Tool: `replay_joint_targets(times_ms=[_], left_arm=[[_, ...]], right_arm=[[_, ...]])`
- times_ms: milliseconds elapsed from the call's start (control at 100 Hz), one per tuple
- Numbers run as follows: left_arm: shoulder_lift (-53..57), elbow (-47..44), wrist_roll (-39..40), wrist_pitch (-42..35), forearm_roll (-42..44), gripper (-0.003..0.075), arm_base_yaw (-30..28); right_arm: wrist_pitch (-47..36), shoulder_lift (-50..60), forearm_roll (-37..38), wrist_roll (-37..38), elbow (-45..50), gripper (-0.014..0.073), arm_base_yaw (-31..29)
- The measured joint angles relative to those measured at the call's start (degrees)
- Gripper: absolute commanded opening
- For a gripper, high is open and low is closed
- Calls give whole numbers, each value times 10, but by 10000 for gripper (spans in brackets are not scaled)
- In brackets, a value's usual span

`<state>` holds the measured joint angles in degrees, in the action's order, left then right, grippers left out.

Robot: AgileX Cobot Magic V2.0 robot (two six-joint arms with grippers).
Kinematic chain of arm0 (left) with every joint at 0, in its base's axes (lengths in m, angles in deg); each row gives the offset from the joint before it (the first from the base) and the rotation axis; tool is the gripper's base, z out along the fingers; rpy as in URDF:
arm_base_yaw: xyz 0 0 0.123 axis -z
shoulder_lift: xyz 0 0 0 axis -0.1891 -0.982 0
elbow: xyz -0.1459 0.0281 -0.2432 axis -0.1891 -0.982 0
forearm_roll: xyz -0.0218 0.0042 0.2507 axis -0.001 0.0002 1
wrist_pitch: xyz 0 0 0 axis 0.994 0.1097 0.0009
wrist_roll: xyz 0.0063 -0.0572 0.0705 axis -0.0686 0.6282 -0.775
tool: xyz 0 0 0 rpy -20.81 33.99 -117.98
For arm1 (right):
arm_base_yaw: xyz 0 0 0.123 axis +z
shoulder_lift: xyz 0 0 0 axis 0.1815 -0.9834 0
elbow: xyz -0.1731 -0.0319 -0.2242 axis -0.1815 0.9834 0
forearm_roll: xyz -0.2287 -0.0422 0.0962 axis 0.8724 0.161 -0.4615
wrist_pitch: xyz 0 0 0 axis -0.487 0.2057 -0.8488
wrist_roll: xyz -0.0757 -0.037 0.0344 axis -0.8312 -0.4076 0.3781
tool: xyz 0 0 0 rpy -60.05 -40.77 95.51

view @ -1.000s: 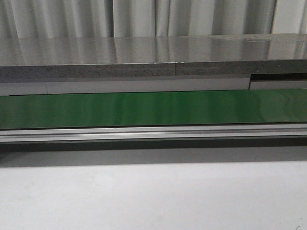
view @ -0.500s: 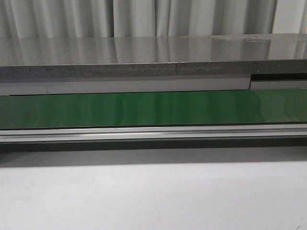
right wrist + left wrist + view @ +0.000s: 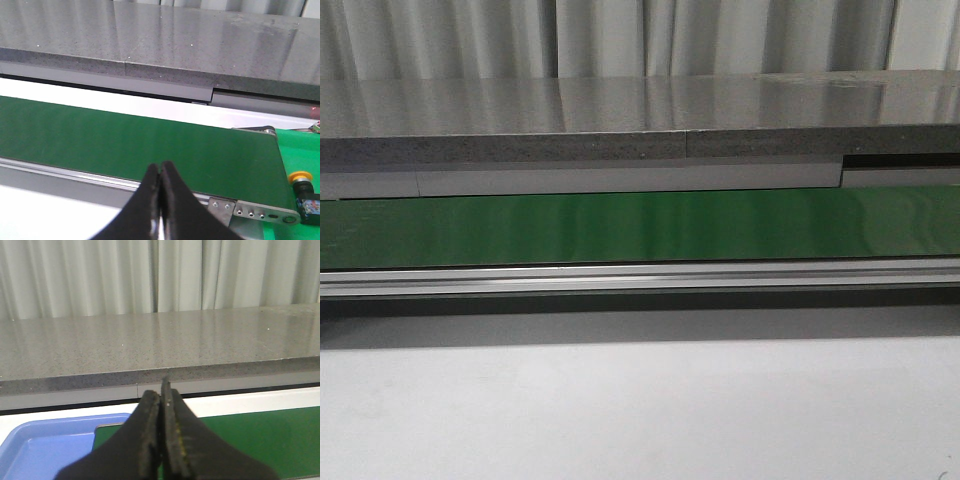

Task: Move button from left to right

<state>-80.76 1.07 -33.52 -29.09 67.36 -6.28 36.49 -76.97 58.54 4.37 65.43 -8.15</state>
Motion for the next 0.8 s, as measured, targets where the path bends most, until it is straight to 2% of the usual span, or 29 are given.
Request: replay_joint_targets(times_ms=[690, 800], left_arm=[[0, 0, 0, 0, 0, -20, 0], [0, 0, 0, 0, 0, -21, 0]], right_arm=[[0, 0, 0, 0, 0, -67, 0], [-21, 6, 8, 6, 9, -67, 1]])
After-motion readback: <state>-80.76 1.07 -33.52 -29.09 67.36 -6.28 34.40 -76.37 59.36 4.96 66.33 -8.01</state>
